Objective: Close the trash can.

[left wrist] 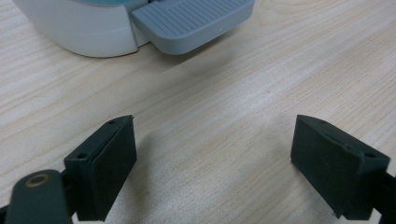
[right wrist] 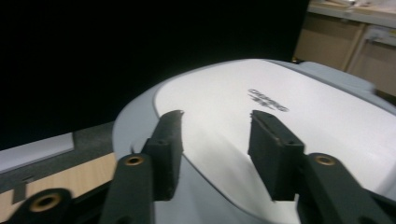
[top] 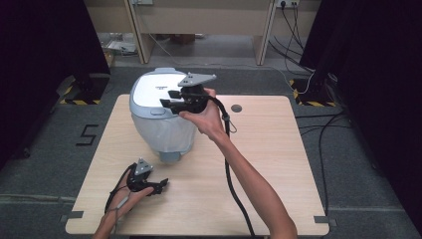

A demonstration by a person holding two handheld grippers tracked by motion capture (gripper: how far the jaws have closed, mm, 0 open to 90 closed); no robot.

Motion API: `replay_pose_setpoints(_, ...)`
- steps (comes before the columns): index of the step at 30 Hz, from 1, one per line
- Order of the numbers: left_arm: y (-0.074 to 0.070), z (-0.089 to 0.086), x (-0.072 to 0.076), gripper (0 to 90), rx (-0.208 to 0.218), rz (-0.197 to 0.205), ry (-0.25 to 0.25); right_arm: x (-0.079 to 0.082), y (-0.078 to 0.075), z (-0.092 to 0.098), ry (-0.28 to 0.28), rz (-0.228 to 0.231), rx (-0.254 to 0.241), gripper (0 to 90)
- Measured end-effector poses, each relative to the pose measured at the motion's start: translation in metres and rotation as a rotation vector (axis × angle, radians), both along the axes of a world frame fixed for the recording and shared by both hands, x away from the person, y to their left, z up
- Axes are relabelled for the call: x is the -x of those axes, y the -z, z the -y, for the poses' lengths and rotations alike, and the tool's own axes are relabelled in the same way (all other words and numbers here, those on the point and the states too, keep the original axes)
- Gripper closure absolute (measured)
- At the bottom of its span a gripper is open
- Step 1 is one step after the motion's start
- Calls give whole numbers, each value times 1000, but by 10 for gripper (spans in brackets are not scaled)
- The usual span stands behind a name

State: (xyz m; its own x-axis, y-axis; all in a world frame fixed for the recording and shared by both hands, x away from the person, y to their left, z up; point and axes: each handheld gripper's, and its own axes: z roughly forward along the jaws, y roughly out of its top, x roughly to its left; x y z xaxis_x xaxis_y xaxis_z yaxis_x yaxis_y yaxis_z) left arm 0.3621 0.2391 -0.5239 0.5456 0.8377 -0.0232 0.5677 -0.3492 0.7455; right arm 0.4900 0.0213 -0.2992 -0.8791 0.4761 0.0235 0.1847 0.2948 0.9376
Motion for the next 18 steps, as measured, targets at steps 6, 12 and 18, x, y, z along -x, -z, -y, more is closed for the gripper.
replay_pose_setpoints(6,0,0,0,132,1,-1,0,6,-2,33,65,-32,-67,372)
replay_pose_setpoints(12,0,0,0,132,0,0,0,22,5,81,170,-33,-80,304)
replay_pose_setpoints(18,0,0,0,132,0,-1,1,26,14,110,237,-31,-61,286)
